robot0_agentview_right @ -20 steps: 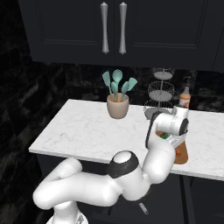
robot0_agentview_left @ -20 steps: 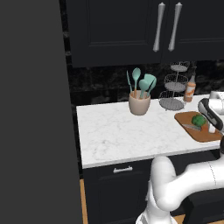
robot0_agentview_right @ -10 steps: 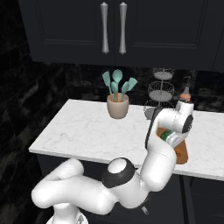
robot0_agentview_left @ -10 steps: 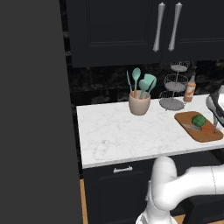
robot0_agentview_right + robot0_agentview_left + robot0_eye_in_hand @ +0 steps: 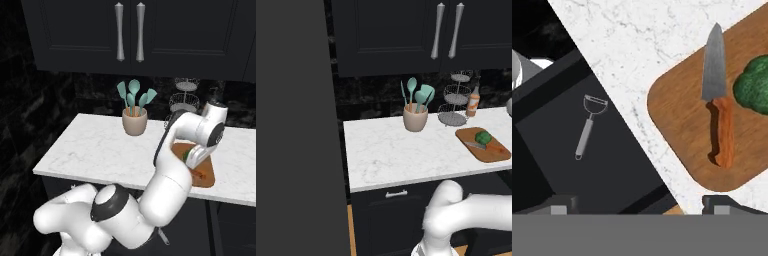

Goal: Place the appropriate cutting tool for cutting the broccoli skin on the cutting board.

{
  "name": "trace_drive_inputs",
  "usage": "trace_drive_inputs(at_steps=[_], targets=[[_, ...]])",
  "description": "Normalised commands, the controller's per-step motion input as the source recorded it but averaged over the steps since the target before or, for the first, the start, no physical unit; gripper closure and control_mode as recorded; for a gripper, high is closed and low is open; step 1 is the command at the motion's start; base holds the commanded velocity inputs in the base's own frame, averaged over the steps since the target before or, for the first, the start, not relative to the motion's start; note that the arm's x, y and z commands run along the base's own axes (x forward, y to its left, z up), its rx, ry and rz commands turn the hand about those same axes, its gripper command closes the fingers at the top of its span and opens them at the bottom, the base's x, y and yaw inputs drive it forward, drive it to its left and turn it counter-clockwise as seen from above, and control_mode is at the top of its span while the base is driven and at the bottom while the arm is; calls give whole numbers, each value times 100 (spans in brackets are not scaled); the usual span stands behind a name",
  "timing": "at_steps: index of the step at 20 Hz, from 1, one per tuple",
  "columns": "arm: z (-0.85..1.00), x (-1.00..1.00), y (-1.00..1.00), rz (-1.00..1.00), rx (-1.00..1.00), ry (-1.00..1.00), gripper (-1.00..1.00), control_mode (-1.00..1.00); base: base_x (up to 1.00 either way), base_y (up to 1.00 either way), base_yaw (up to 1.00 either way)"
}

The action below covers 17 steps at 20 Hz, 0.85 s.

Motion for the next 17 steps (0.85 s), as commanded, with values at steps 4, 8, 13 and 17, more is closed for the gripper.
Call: trace_drive_inputs(at_steps=[4, 8, 13, 17], targets=[[54, -83, 78, 0, -2, -3, -100, -100, 0, 0, 0], [34, -73, 93, 0, -4, 0, -100, -100, 0, 0, 0], [18, -66, 96, 0, -4, 0, -100, -100, 0, 0, 0], [2, -59, 95, 0, -5, 0, -100, -100, 0, 0, 0]])
